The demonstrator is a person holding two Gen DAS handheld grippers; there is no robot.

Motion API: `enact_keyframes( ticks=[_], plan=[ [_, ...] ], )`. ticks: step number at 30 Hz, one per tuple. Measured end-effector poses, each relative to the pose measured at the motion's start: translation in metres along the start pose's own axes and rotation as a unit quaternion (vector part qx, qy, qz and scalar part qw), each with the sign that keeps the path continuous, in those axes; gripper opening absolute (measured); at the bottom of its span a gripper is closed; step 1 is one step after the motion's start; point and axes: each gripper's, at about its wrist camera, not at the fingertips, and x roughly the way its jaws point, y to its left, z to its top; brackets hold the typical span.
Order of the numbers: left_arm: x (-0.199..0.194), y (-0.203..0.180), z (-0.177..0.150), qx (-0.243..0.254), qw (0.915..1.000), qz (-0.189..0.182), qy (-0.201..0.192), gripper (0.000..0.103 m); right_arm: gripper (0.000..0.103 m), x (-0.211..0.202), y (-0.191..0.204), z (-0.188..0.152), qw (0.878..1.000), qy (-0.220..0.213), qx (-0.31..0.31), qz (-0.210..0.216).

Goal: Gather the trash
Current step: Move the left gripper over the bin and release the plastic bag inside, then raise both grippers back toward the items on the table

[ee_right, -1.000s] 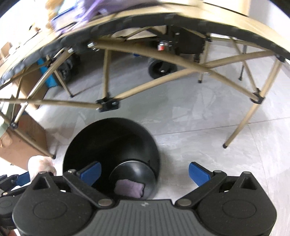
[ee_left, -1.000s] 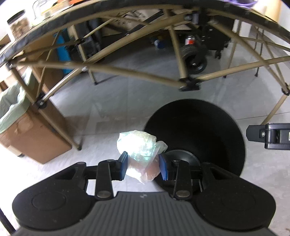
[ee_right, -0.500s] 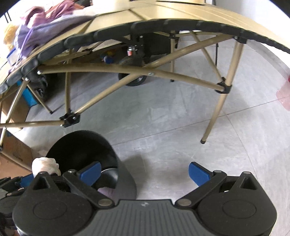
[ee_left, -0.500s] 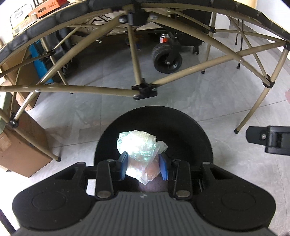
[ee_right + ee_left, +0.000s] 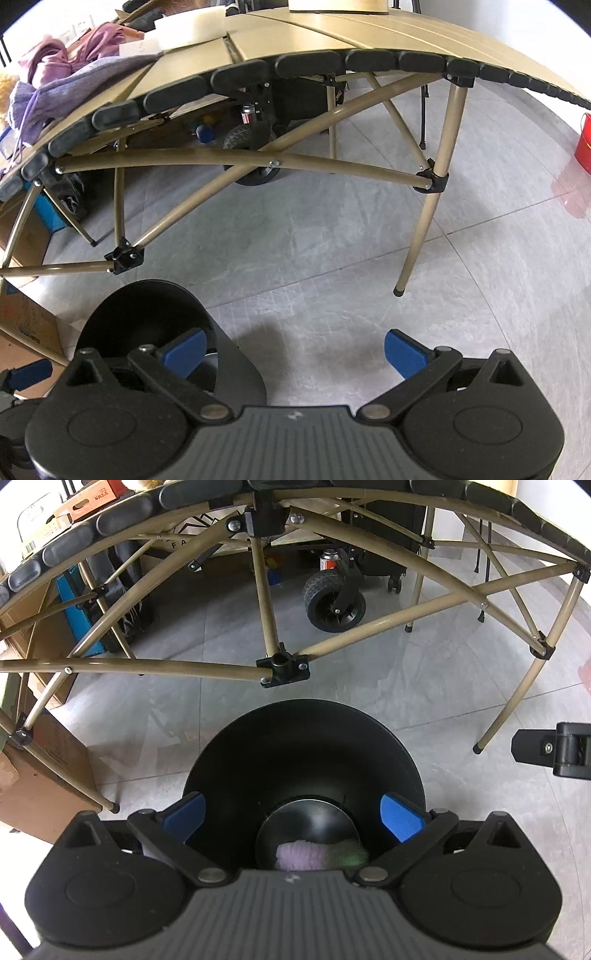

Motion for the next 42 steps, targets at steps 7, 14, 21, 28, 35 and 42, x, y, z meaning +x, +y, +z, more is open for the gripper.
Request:
enact_keyframes(
  ticks=[7,14,21,28,35,42],
  plan=[
    [0.001,0.002,0.0,-0.004,1.0,0.003,0.005,0.103,0.103,-0.001,0.0,0.0,1.0,0.0,-0.001,0.0],
    [-0.007,0.003,0.0,-0.002,1.0,-0.001,-0.004,0.103,0.103,-0.005,0.0,-0.001,1.0,-0.006,-0.002,0.0],
    [-0.029,0.01,-0.001,0.006,0.9992,-0.003,-0.041,0.103,0.103,-0.031,0.005,-0.001,0.999,-0.042,-0.017,0.006],
    [-0.06,0.023,0.004,-0.001,0.9953,-0.013,-0.096,0.103,0.103,-0.062,0.01,0.001,0.995,-0.088,-0.032,0.032],
    [-0.092,0.032,0.009,-0.009,0.9876,-0.027,-0.154,0.103,0.103,-0.097,0.01,0.006,0.985,-0.155,-0.021,0.072],
    [-0.115,0.042,0.018,-0.02,0.9781,-0.017,-0.207,0.103,0.103,-0.115,0.018,0.015,0.968,-0.223,-0.009,0.118]
  ],
)
